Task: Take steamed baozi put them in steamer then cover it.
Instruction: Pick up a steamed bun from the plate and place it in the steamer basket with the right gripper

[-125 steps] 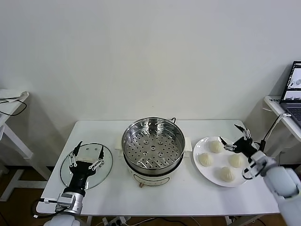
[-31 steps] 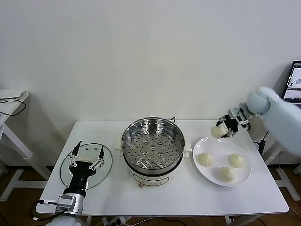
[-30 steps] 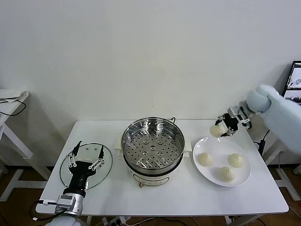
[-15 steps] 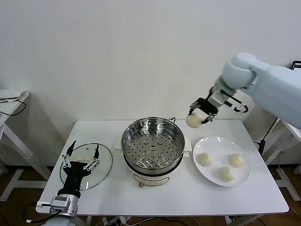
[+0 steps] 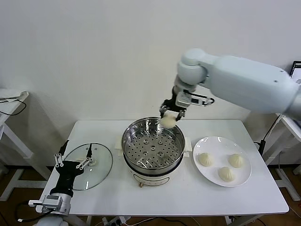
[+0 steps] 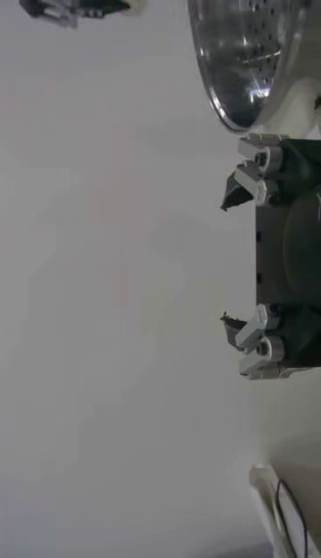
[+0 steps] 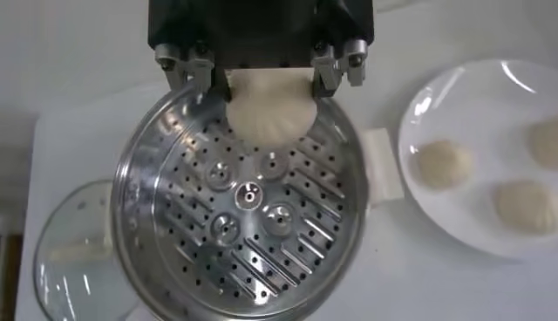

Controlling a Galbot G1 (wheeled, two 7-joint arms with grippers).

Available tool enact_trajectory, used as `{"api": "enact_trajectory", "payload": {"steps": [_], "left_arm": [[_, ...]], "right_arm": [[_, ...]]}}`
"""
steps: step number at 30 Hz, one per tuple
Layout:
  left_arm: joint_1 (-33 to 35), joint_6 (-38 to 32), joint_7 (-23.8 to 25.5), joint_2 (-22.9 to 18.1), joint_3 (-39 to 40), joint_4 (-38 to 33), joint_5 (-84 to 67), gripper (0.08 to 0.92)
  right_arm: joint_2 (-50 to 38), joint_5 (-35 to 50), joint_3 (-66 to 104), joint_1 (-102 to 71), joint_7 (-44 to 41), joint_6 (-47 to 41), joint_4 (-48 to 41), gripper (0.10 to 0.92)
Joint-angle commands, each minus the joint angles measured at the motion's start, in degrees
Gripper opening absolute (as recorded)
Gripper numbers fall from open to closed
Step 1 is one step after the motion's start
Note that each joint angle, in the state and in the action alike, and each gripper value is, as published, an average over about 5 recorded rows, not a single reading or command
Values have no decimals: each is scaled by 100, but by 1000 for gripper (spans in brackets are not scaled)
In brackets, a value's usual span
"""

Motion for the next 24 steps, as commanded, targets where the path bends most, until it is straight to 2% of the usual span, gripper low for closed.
{"api": "enact_trajectory", "payload": {"steps": [1,16,24], "left_arm": [[2,1,22,10,-218,16,-122,823],[0,-19,61,41,-295,74,-197,823],[-17,-17,62,35,-287,79,-205,823]], "right_arm": [[853,-561,198,-634,138,724,-980,636],[1145,-1411,785,-1503,424,1050,-2136,636],[1201,-1664,983,-1702,553,1094,-2365,636]]}}
